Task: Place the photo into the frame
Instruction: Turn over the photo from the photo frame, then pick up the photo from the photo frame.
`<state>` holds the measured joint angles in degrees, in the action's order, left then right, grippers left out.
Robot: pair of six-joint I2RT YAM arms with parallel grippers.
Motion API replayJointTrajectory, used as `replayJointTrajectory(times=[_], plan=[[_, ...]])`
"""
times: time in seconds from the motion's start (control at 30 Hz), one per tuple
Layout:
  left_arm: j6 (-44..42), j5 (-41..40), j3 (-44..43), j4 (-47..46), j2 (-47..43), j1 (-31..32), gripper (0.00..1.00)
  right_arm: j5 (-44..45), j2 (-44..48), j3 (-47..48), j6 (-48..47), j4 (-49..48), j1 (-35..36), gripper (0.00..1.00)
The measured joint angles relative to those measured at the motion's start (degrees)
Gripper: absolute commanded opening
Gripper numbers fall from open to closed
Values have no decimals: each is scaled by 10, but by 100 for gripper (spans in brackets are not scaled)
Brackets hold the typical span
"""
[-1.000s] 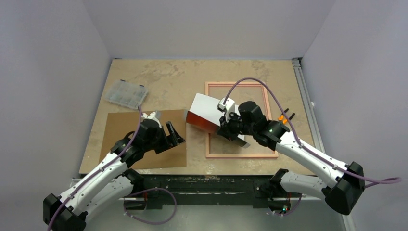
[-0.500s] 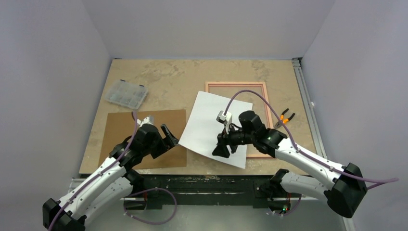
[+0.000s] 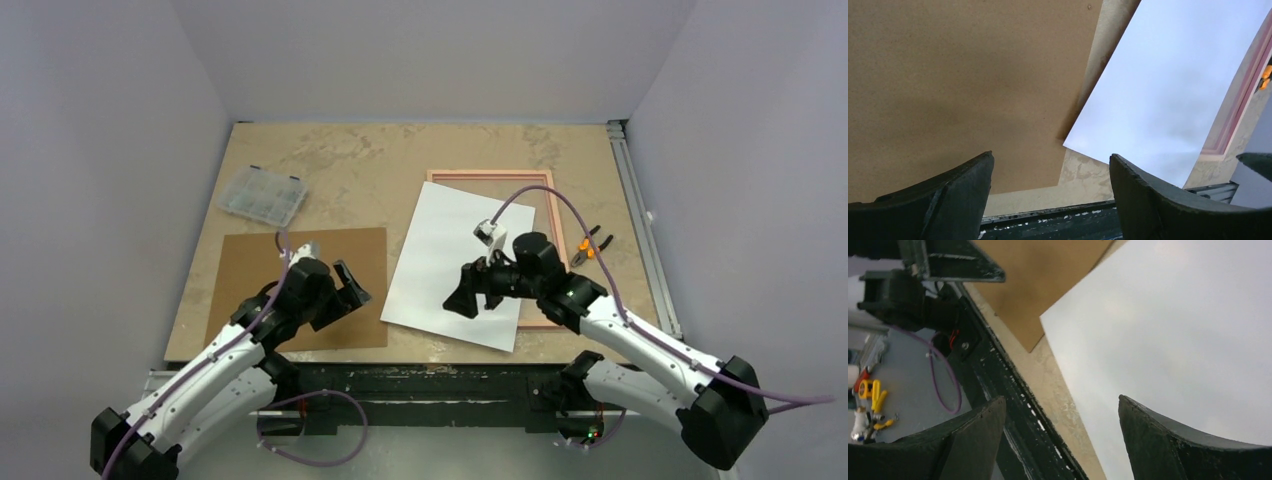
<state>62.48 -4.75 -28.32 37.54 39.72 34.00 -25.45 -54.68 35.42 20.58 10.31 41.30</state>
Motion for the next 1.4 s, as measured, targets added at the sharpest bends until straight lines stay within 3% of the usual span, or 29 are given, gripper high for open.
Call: replayJointTrajectory(times=[0.3, 0.57, 1.0, 1.4], plan=[[-87, 73, -21, -66, 150, -2, 82, -1, 50, -88, 111, 21, -207, 83], [-144, 146, -59, -155, 269, -11, 85, 7, 75, -126, 173, 90, -311, 83], [-158, 230, -61, -274, 355, -47, 83, 16, 47, -153, 183, 102, -375, 77], [-158, 252, -56, -306, 369, -47, 81, -59, 19, -202, 200, -37, -380, 76]])
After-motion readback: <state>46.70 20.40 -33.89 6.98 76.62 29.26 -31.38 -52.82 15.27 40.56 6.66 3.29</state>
